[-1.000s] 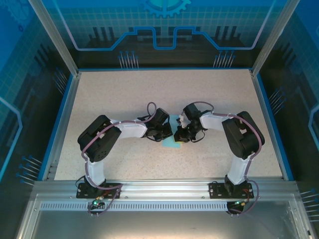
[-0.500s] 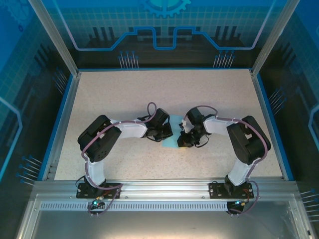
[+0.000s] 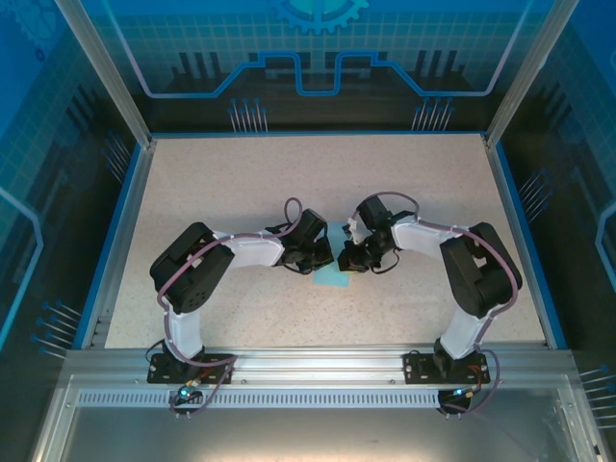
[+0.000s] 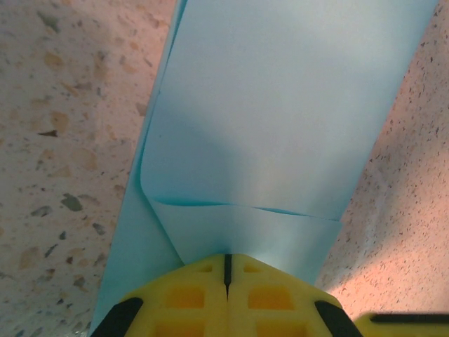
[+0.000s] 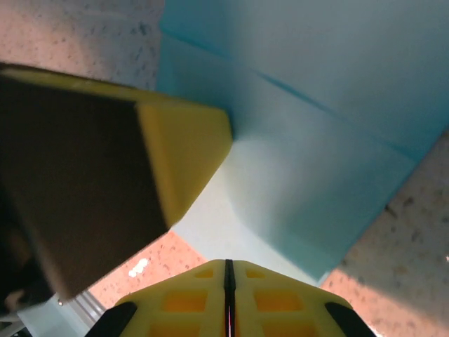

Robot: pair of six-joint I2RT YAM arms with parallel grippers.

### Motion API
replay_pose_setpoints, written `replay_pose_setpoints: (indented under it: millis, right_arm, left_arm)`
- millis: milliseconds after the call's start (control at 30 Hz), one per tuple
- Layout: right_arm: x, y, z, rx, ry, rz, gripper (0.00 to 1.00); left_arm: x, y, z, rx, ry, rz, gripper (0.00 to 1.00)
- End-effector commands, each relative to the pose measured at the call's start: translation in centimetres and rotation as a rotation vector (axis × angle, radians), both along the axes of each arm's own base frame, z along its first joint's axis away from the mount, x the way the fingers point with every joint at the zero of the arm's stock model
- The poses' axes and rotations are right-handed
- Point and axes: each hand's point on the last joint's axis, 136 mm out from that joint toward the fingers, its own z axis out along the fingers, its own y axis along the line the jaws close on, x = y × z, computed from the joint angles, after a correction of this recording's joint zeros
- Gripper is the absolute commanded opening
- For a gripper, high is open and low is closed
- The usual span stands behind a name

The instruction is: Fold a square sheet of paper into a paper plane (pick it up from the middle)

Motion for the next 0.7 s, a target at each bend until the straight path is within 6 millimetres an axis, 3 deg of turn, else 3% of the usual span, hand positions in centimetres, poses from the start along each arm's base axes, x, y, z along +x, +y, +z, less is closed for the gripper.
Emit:
replay_pose_setpoints:
  millis: [0,200,400,667]
  right_arm:
    - [1.1,-0.5,-1.0,-0.030,0.019,-0.028,0.09]
    - [-0.1,-1.8,-3.3,-0.102,0.076,-0.011,0.09]
    - [-1.8,-3.3,-5.2,-0.172,0.123,0.019,0.09]
    - [-2.1,-3.6,-5.9,-0.187,0.139,0.028,0.09]
  left_arm:
    - [-1.4,2.1,-2.1,0.087,0.067,-0.001,0.02]
    - [-0.9,2.1,-1.5,0.080,0.045,-0.005,0.03]
    - [1.1,3.3,-1.4,0.085,0.004,-0.003,0.05]
    - [3.3,4.7,-1.2,0.083,-0.018,0.010,0.10]
